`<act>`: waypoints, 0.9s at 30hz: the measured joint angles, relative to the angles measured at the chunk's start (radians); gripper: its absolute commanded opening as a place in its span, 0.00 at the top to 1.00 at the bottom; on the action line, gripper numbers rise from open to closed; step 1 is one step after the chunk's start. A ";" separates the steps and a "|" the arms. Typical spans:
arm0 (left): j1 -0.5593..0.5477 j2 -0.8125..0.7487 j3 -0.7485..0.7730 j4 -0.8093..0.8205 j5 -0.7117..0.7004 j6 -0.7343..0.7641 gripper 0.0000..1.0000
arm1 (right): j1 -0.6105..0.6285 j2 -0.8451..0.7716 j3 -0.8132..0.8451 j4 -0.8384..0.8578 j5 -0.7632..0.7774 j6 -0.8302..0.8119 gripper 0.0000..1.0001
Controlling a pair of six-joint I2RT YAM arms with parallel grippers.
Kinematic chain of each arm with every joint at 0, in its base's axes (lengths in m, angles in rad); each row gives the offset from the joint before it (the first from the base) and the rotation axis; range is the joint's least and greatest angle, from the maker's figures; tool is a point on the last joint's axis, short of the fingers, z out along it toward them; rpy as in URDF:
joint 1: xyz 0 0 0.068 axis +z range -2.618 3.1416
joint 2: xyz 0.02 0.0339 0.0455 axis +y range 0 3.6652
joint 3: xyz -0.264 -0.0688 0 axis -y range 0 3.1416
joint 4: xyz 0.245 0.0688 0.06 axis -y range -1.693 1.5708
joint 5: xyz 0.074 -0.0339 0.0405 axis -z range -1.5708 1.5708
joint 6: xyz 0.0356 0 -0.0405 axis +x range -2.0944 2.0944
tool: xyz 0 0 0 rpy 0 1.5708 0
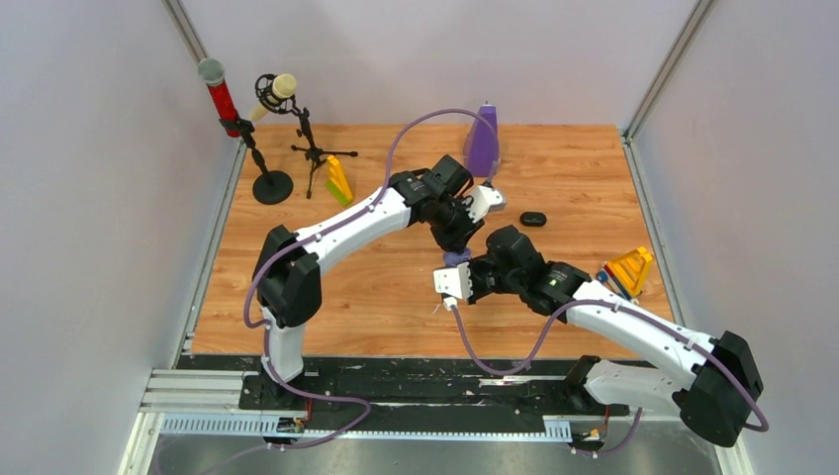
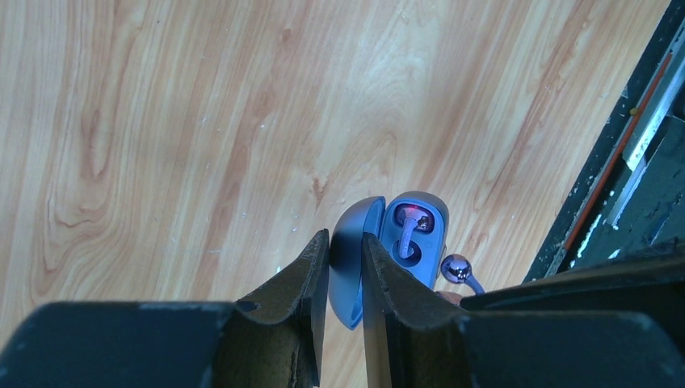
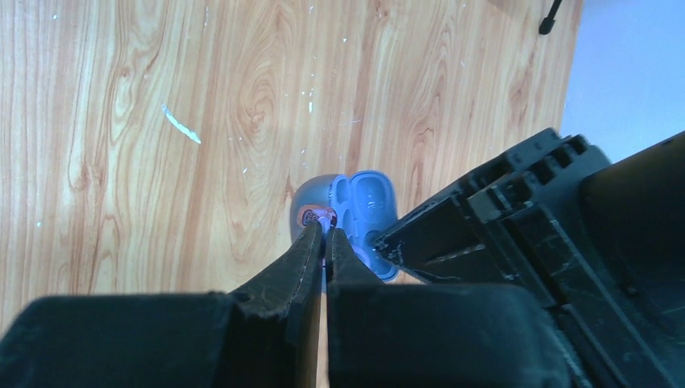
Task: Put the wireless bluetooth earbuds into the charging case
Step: Place the earbud in the charging case.
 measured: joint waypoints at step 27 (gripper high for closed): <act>-0.073 -0.050 -0.045 0.022 -0.045 0.016 0.72 | 0.041 -0.027 -0.028 0.049 0.044 0.003 1.00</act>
